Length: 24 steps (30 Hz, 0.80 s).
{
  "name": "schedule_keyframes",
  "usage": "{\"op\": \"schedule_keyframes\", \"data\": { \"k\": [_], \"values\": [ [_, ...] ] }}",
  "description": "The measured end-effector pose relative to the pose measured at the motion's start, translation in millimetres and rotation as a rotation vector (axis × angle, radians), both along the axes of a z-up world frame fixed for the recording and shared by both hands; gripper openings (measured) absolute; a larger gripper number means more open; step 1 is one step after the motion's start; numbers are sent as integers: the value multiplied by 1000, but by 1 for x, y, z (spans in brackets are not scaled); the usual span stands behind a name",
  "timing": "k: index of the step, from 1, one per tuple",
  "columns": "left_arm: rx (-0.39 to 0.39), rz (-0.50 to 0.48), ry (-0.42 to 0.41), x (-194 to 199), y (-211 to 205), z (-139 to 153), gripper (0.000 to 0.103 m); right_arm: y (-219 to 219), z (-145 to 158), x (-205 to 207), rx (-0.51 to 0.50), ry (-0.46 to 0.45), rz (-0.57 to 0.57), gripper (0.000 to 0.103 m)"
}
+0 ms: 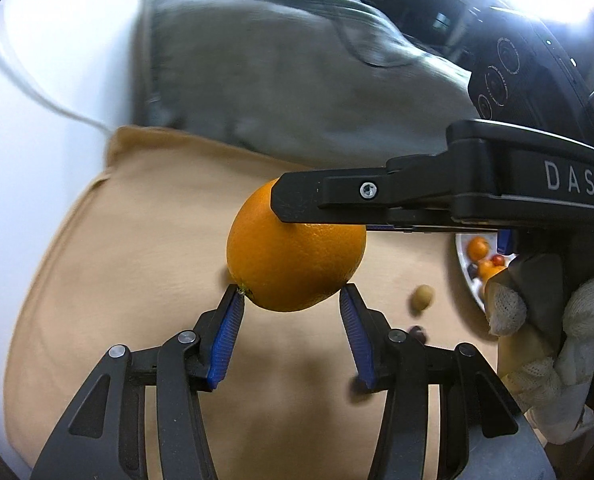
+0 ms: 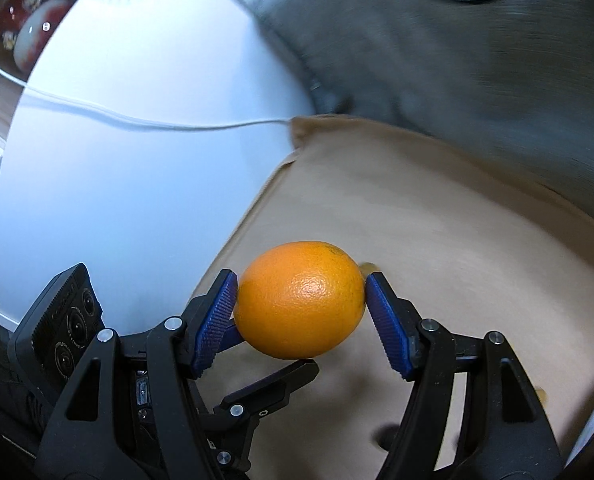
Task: Organize fruits
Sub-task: 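Lift the orange with the right gripper and carry it over the plate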
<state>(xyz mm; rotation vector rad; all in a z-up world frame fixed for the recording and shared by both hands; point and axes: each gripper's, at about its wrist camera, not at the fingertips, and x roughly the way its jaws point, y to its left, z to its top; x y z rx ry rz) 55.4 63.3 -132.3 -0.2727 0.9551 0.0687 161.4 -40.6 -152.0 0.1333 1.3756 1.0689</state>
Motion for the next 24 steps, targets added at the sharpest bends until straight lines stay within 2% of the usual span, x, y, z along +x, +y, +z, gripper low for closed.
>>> {"op": "schedule_keyframes", "data": {
  "k": [11, 24],
  "values": [
    [-27, -154, -12, 38, -73, 3, 49, -93, 16, 21, -37, -31, -148, 70],
    [-56, -276, 2, 67, -142, 0, 49, -183, 30, 40, -73, -51, -264, 70]
  ]
}}
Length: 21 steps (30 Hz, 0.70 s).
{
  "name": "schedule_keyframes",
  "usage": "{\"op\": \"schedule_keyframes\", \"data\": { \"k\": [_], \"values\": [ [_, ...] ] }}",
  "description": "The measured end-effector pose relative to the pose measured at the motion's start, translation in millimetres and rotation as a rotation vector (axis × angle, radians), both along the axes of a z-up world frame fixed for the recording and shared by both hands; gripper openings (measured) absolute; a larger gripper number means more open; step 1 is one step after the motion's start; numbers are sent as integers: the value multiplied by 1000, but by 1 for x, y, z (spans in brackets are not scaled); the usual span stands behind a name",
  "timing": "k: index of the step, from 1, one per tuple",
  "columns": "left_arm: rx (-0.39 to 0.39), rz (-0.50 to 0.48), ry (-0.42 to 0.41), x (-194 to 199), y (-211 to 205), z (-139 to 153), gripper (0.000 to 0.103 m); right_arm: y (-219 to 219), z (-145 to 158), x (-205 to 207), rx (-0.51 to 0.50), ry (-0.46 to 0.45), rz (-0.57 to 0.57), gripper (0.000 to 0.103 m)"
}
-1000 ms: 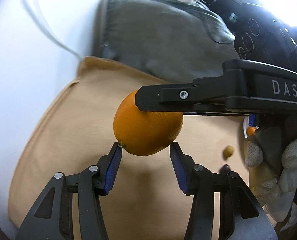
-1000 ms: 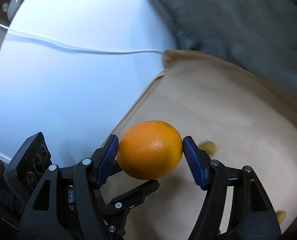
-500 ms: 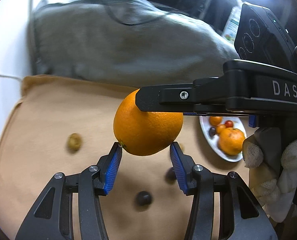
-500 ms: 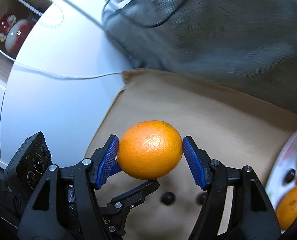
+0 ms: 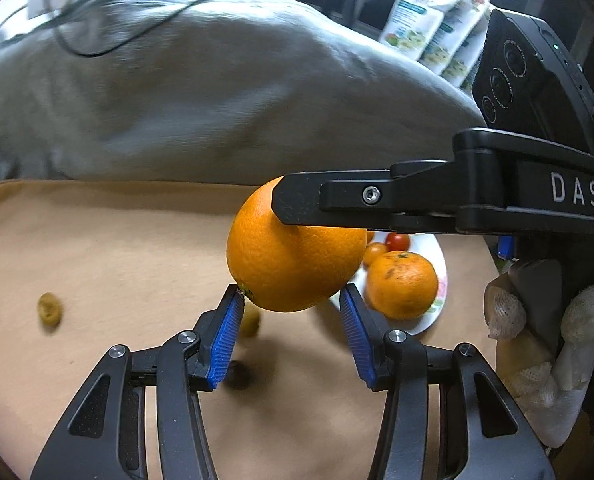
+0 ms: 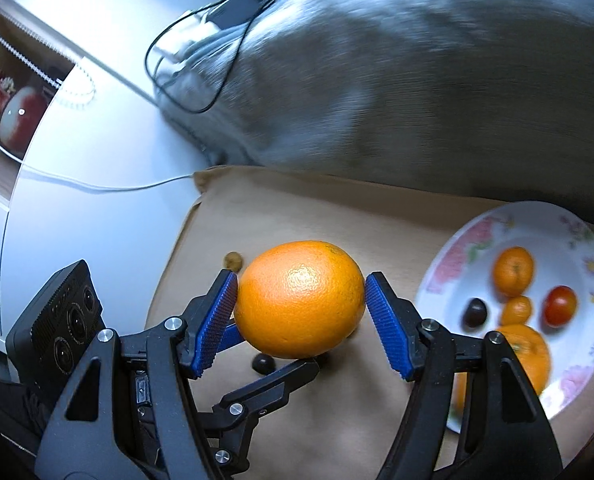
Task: Organize fruits
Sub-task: 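Lift the orange with the right gripper and carry it over the plate, then lower the orange onto the plate beside the large mandarin, open right gripper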
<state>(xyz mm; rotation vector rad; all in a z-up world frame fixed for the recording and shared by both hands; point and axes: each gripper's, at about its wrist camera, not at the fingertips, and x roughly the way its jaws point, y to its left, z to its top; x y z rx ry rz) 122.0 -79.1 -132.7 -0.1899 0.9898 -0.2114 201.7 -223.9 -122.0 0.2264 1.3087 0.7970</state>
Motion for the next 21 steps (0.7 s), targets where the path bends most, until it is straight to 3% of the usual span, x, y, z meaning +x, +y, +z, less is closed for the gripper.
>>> {"op": "schedule_keyframes", "data": {
  "k": [11, 21],
  "values": [
    [2, -106, 6, 36, -55, -3, 49, -66, -1, 20, -10, -11, -106, 70],
    [-1, -146, 28, 60, -86, -11, 49, -99, -6, 36, -4, -5, -151, 70]
  ]
}}
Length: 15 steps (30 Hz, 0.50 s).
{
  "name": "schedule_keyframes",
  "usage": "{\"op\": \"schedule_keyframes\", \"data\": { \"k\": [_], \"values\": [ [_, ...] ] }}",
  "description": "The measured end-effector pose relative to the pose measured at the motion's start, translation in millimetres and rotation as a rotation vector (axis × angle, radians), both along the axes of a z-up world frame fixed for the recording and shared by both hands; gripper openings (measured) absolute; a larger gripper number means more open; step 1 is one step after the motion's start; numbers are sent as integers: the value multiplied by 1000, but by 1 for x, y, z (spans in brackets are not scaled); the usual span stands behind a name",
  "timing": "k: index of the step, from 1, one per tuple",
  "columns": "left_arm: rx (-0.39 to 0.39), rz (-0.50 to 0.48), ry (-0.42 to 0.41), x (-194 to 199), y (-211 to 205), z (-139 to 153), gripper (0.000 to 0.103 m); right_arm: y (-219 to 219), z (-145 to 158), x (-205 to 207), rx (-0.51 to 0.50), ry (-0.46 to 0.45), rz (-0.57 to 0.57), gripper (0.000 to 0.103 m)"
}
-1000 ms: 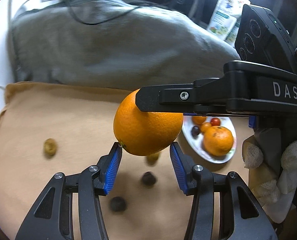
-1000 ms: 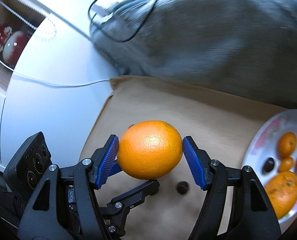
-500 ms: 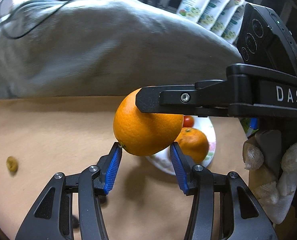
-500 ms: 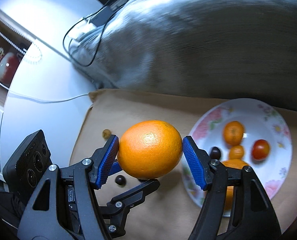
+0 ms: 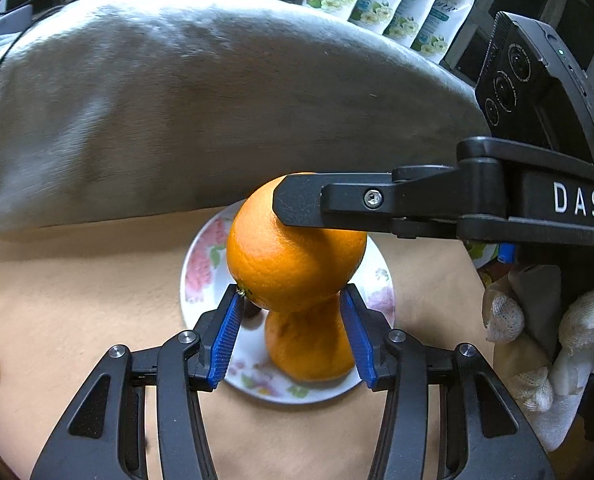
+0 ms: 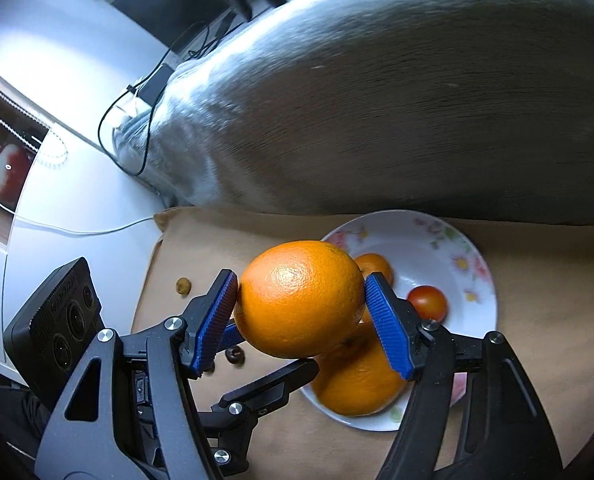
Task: Organize fruits
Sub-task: 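Lower the orange onto the plate beside the large mandarin, open right gripper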
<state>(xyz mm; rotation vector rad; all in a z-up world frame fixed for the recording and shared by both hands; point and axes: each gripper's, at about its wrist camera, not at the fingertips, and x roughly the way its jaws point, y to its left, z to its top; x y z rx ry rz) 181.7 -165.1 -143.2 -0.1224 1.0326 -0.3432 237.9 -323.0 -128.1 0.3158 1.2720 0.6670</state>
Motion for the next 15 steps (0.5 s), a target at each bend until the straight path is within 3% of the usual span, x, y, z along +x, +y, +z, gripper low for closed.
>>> {"op": "schedule_keyframes", "data": {
  "k": [15],
  "values": [
    [22, -12, 36, 12, -21, -19, 49, -14, -15, 11, -1, 28, -4, 69]
  ]
}}
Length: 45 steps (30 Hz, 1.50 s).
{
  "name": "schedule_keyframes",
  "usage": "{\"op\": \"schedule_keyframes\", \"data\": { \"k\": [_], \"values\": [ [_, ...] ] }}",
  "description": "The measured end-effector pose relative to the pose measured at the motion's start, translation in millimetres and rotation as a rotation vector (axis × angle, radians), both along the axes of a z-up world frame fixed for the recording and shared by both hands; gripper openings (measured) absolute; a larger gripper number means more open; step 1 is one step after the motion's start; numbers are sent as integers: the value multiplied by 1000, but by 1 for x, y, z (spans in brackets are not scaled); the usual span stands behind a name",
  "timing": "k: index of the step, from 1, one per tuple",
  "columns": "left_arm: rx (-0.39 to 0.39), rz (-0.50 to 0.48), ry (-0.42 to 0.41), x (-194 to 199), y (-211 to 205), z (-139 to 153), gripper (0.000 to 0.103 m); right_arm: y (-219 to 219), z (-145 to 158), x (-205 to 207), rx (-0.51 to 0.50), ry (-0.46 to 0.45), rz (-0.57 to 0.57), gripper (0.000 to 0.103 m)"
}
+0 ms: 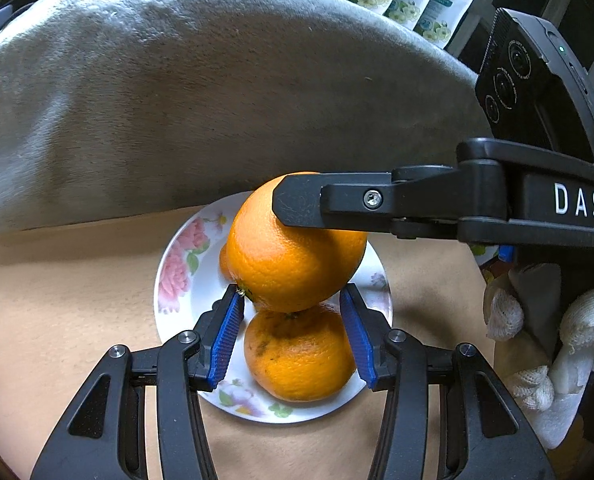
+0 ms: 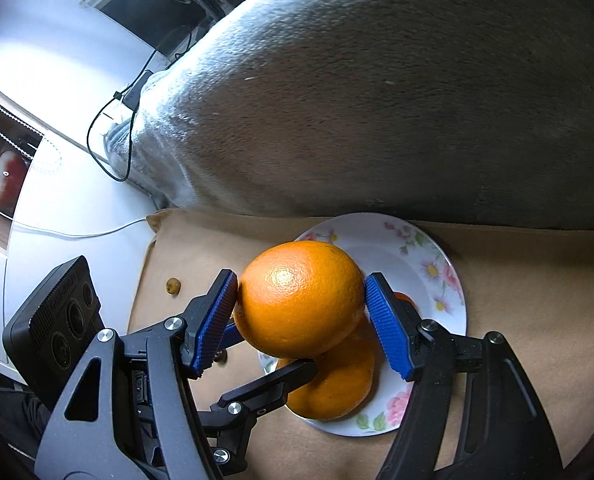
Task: Organize fruits
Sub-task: 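Lower the orange onto the plate beside the large mandarin, open right gripper, then withdraw the right tool from the plate while the left tool approaches a dark plum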
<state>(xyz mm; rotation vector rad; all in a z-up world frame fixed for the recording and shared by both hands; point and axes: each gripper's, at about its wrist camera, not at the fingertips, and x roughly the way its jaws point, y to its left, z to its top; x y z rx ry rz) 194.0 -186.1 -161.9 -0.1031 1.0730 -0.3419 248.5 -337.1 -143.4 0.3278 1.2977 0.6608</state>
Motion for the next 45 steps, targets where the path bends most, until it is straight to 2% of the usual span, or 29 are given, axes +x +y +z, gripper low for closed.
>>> {"op": "schedule_keyframes", "data": {
  "k": [5, 12, 15, 17, 24, 25, 29, 34, 37, 45],
  "values": [
    [27, -6, 5, -2, -2, 1, 48, -2, -4, 0, -16, -3, -25, 70],
    [43, -23, -28, -3, -3, 21, 48, -9, 5, 0, -33, -38, -58, 70],
    [41, -20, -29, -6, -2, 25, 49, -11, 9, -5, -52, -57, -63, 78],
    [47, -17, -24, -9, 1, 26, 50, -12, 10, -7, -57, -60, -68, 80],
    [60, -16, -18, -19, 13, 32, 60, -23, 18, -20, -122, -80, -92, 80],
    [63, -17, -15, -19, 14, 33, 67, -24, 20, -22, -134, -84, -94, 82],
    [70, -23, -18, -24, 21, 38, 70, -26, 27, -34, -164, -98, -130, 87],
    [62, -5, -9, -34, 40, 40, 72, -19, 35, -52, -193, -131, -125, 88],
    [59, 5, 2, -43, 58, 40, 72, -8, 40, -64, -227, -170, -101, 93],
    [91, 86, 59, -73, 123, 33, 72, 20, 54, -100, -276, -240, -81, 93]
  ]
}}
